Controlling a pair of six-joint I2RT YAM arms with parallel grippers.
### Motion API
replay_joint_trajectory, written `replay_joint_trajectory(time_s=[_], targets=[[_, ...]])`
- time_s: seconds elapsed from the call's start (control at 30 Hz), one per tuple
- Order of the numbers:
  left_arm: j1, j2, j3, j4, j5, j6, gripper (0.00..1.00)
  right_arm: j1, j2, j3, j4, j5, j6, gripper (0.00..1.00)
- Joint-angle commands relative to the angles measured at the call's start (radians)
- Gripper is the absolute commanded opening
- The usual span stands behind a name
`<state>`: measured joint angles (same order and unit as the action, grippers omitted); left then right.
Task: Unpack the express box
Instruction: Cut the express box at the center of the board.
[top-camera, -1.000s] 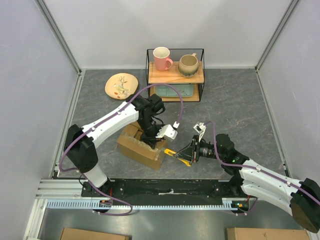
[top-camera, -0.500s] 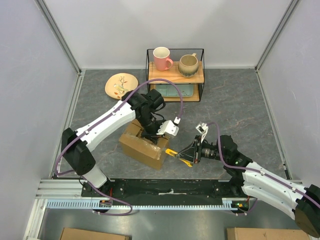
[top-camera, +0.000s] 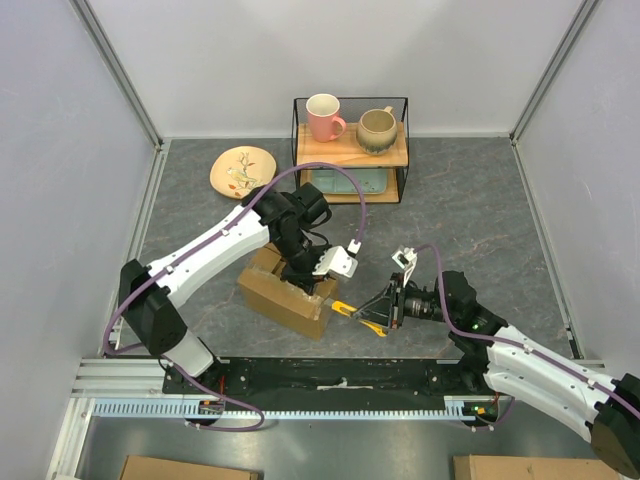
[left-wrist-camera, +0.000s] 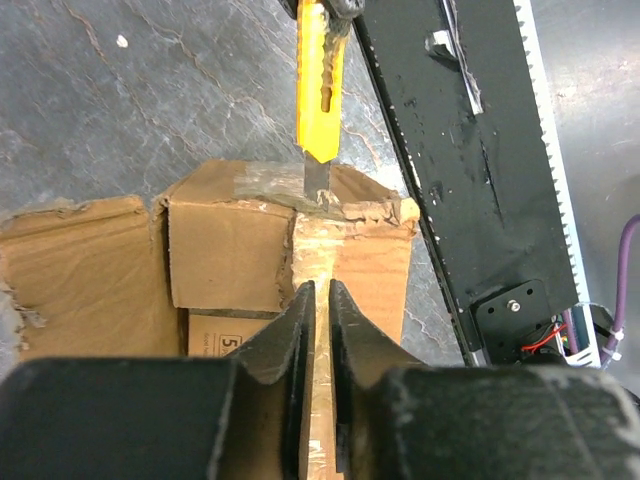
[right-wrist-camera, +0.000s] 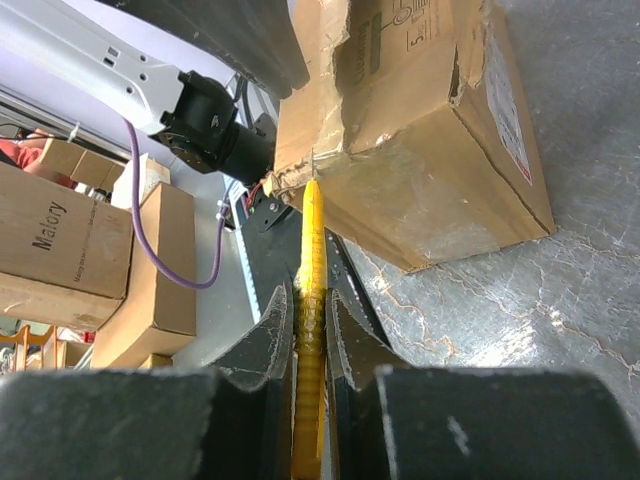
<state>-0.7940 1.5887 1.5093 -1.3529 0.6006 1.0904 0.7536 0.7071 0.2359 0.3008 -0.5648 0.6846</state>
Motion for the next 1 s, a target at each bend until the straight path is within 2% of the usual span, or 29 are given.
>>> replay_joint_trajectory(time_s=[0.0, 0.03, 0.13, 0.4, 0.83, 0.93, 0.97], targets=[[-0.005, 0.004, -0.009, -0.184, 0.019, 0.035, 0.19, 0.003, -0.011, 0.006, -0.006, -0.018, 0.001, 0.0], [-0.005, 0.01, -0.011, -0.186, 0.019, 0.042, 0.23, 0.003, -0.009, 0.005, 0.0, -0.018, 0.001, 0.0], [-0.005, 0.03, -0.008, -0.184, 0.019, 0.054, 0.27, 0.004, 0.002, 0.003, 0.006, -0.02, 0.003, 0.0], [-0.005, 0.073, -0.018, -0.173, 0.011, 0.08, 0.32, 0.003, 0.035, -0.007, 0.037, -0.026, -0.005, 0.0], [-0.005, 0.1, -0.035, -0.157, 0.031, 0.097, 0.33, 0.004, 0.069, -0.024, 0.118, -0.007, 0.02, 0.0], [-0.005, 0.112, -0.04, -0.161, 0.051, 0.105, 0.31, 0.004, 0.069, -0.026, 0.126, 0.002, 0.026, 0.0], [-0.005, 0.114, -0.038, -0.164, 0.057, 0.109, 0.26, 0.003, 0.068, -0.026, 0.124, 0.003, 0.024, 0.0]])
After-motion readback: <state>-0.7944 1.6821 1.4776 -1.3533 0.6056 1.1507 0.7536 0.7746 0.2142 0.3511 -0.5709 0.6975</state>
